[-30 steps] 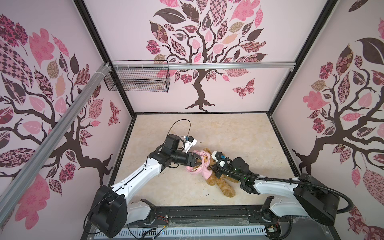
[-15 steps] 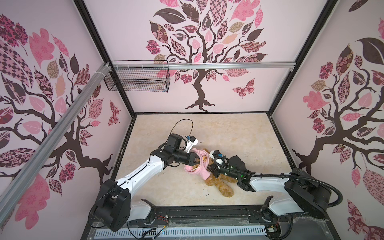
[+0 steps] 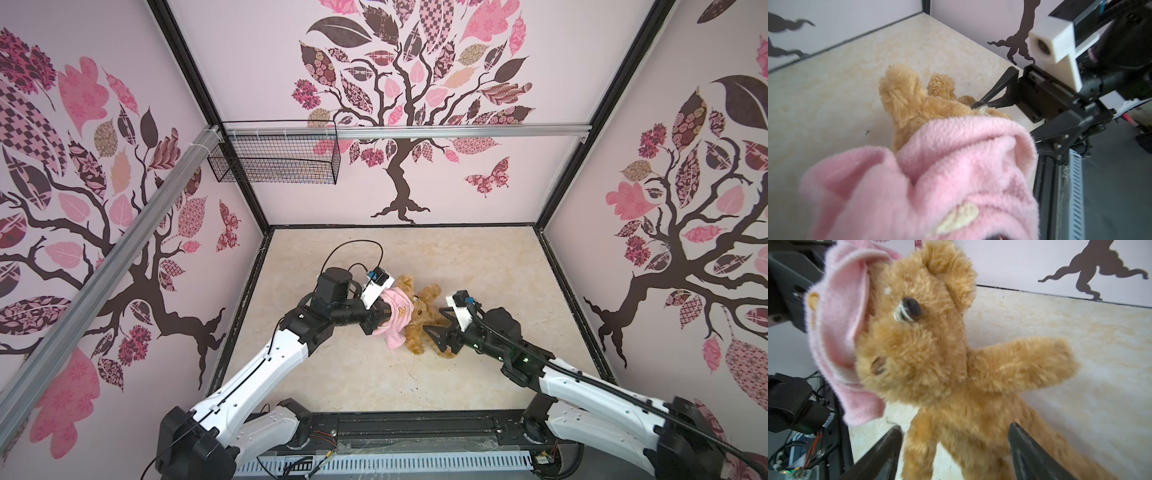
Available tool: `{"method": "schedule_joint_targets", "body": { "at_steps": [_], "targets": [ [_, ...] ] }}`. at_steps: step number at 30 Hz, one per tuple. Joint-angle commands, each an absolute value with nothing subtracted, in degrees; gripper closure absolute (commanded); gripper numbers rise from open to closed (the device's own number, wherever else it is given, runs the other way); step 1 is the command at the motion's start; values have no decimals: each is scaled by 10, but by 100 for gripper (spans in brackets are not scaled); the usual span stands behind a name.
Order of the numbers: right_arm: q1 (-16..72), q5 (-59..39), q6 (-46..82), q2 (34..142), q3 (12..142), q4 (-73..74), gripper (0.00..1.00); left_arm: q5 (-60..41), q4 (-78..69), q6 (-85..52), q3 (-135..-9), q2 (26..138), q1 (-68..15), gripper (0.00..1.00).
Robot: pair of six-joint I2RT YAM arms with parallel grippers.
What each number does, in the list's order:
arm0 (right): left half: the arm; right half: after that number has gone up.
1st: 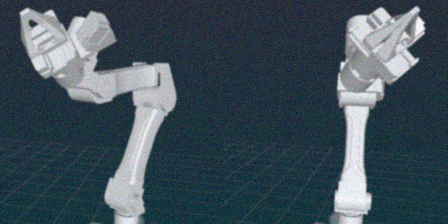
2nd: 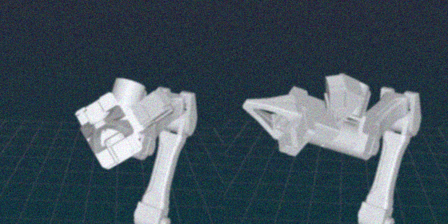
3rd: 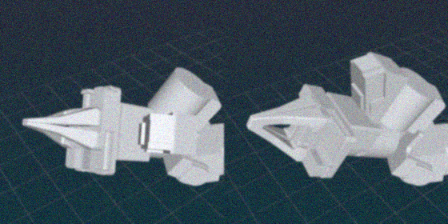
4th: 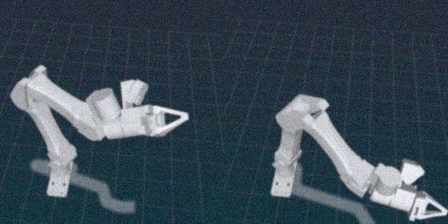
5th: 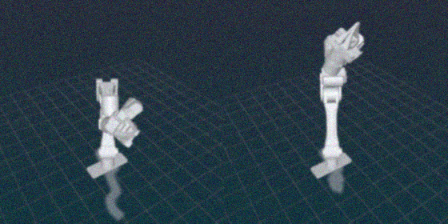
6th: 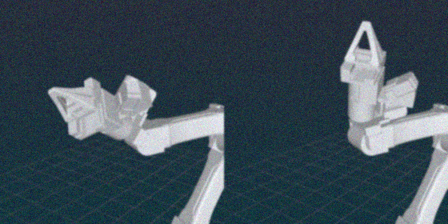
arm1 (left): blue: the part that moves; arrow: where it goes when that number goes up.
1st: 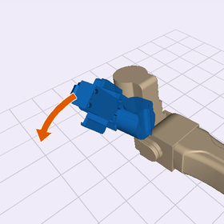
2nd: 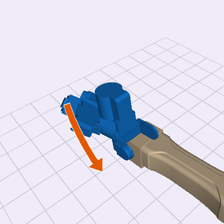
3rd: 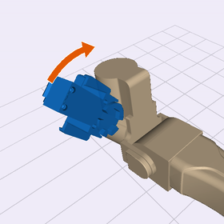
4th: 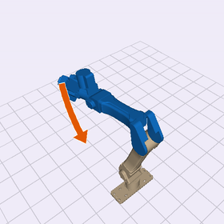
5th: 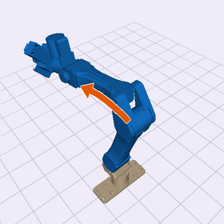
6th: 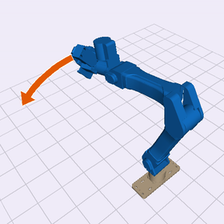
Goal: Dress the teddy bear
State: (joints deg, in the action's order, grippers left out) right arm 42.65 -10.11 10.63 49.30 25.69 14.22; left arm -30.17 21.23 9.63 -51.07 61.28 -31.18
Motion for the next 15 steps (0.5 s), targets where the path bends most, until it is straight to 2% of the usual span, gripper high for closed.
{"method": "schedule_joint_targets", "body": {
  "at_steps": [1,6,15],
  "targets": [
    [425,-140,146,456,317,47,20,-258,189,211,-500,611,-319,100],
    [432,-235,189,534,414,52,34,-270,173,262,-477,593,-342,100],
    [460,-236,194,669,501,75,67,-256,189,285,-458,585,-359,100]
  ]
}}
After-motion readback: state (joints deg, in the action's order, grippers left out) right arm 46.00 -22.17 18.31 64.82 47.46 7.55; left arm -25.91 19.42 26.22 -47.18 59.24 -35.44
